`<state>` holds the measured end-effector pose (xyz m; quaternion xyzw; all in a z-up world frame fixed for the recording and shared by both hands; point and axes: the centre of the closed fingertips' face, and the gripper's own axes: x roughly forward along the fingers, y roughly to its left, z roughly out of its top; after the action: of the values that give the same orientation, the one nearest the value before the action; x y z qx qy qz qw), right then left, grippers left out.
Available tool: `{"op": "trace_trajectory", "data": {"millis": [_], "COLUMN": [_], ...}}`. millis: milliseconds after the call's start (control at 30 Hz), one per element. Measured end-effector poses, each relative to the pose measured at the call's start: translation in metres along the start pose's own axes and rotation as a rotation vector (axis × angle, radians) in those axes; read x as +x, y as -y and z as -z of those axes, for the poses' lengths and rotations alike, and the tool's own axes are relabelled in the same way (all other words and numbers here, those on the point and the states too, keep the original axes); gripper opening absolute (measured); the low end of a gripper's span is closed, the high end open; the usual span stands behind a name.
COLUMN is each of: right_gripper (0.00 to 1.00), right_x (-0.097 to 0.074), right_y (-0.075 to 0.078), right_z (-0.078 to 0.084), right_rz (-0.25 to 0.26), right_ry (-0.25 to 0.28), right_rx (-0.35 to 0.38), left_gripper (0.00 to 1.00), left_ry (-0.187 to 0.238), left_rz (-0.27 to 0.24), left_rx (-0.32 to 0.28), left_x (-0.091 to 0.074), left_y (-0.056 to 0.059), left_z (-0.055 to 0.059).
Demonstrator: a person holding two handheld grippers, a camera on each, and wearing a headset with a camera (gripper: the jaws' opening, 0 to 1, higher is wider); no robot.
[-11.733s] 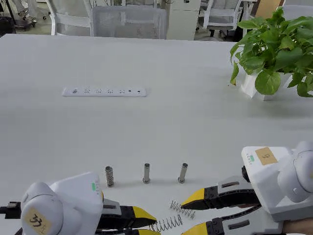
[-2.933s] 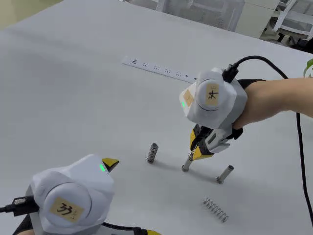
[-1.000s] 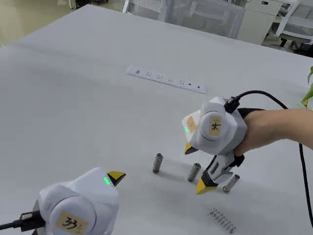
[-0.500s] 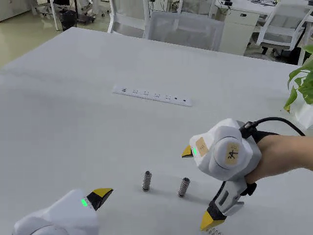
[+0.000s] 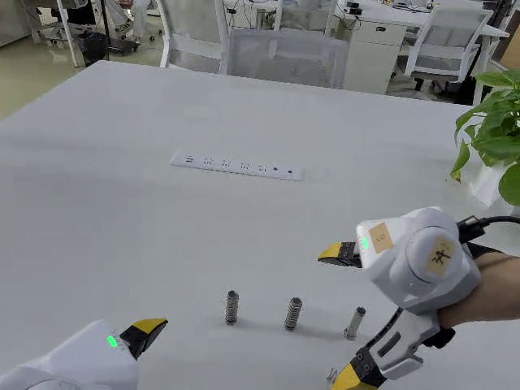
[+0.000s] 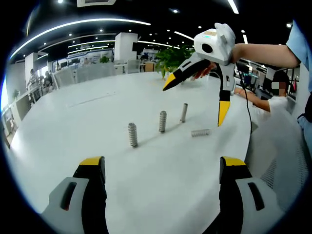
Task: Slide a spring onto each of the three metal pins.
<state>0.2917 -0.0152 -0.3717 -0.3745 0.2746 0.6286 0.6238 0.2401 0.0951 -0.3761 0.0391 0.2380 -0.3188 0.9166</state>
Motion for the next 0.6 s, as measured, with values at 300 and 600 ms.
{"op": "trace_trajectory", "data": {"millis": [300, 600], "right_gripper": [0.99, 0.99], "right_x": [-0.019, -0.033], "right_y": [-0.01, -0.024], "right_z": [0.017, 0.028], "right_rz": [0.084, 0.138], "right_ry": [0.055, 0.126], "right_rx": [0.102, 0.227], "left_gripper": [0.96, 0.96], "left_ry": [-0.007, -0.015], "left_rz": [0.012, 0.042], "left_rx": [0.017, 0.047], "left_x": [0.003, 0.008], "left_y": [-0.003, -0.001], "left_z": [0.0, -0.002]}}
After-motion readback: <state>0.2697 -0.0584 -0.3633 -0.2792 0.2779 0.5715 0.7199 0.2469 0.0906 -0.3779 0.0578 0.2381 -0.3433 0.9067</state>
